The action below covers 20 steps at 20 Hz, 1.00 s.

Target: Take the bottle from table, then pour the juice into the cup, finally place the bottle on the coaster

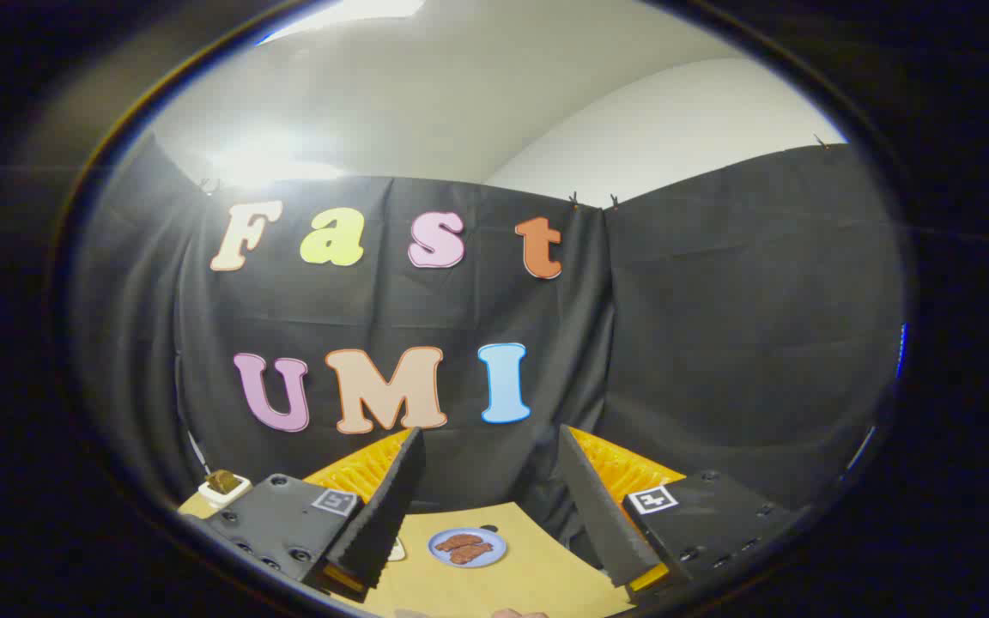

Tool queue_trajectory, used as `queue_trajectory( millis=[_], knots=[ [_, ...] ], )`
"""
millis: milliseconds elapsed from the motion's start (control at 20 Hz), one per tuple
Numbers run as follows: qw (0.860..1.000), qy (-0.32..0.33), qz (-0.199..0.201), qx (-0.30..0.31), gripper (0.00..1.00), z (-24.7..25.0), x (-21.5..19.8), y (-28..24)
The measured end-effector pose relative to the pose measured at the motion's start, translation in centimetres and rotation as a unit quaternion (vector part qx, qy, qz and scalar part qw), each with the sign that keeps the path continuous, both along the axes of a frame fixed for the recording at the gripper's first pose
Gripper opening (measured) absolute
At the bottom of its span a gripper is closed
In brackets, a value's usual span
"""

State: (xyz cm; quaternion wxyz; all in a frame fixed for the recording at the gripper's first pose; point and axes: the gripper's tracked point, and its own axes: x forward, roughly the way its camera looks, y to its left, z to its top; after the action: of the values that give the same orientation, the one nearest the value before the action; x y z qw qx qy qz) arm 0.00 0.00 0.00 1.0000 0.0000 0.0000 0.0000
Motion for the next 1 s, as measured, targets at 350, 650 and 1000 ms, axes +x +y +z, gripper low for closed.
queue_trajectory(
  millis=[350,650,1000],
  knots=[
    [1.000,-0.012,0.010,-0.010,0.98,0.3,0.6,1.1],
    [0.999,-0.005,0.026,-0.030,0.98,-1.2,1.3,2.1],
    [0.992,0.065,0.082,-0.066,0.98,-10.1,1.0,5.7]
  ],
)
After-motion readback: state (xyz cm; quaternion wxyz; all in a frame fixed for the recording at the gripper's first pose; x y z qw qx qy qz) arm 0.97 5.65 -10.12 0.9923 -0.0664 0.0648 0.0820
